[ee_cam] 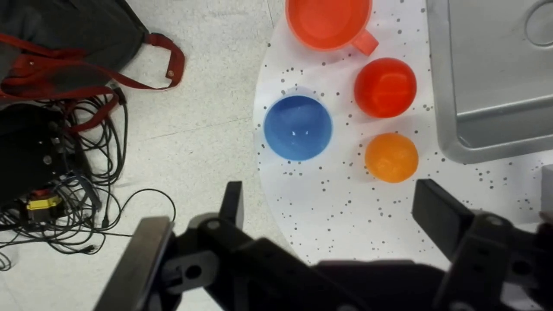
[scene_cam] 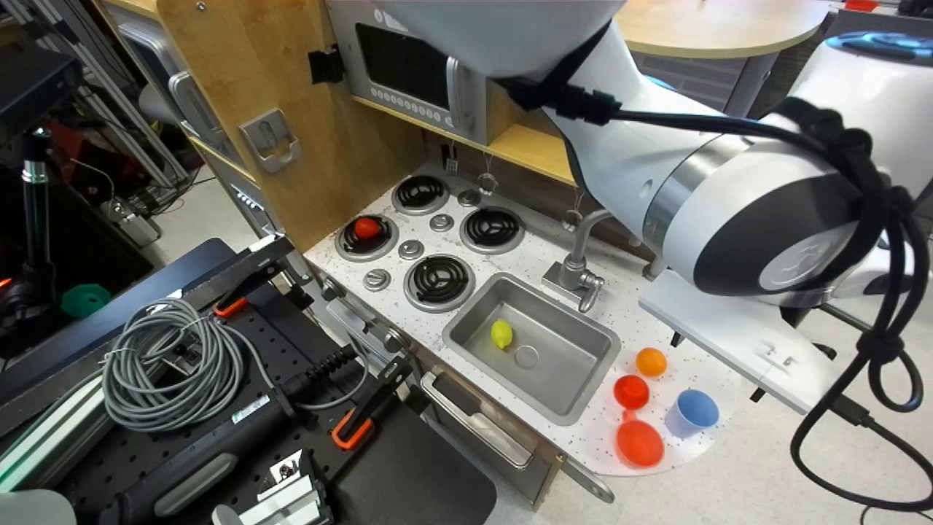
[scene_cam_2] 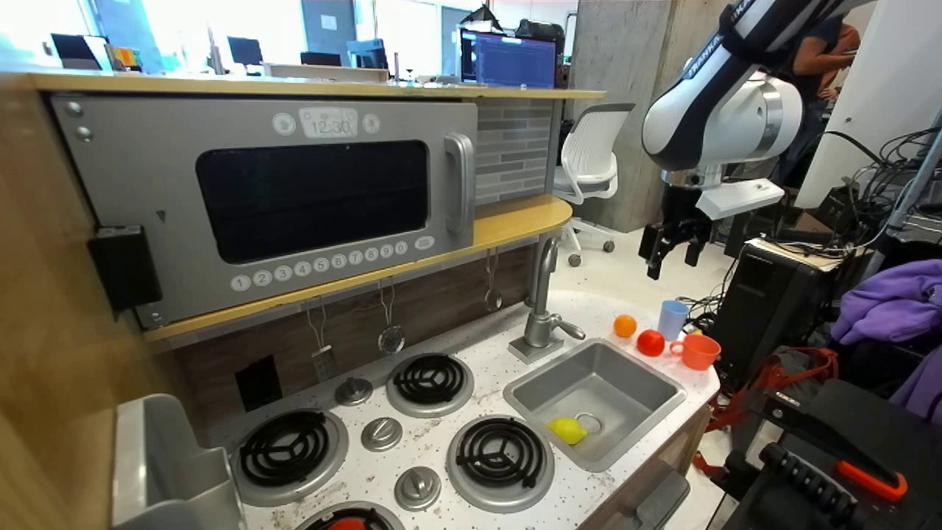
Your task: Move the blue cup to the sink
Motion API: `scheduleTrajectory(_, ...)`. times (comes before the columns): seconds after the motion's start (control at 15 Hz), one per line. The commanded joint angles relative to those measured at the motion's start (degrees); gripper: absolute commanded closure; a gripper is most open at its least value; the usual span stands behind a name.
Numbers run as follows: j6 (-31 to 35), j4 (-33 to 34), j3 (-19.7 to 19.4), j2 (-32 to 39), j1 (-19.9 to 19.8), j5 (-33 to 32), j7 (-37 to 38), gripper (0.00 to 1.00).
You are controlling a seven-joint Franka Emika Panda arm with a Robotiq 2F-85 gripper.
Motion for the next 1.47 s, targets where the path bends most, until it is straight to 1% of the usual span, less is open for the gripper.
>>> scheduleTrajectory(0.0,-2.1,2.9,0.1,2.9,0.0,-1.8,-0.7,0.00)
scheduleTrajectory(0.4,-3.1,3.6,-0.5,5.0,1.2,-3.2,0.0,0.00)
scheduleTrajectory(0.67,-6.5,5.6,-0.5,6.1,1.9,-3.9,0.1,0.00)
scheduleTrajectory(0.87,-8.0,8.3,-1.2,7.9,2.8,-4.7,0.8,0.00)
scheduleTrajectory(1.4,-11.3,14.4,-3.3,13.1,3.0,-6.7,1.9,0.00)
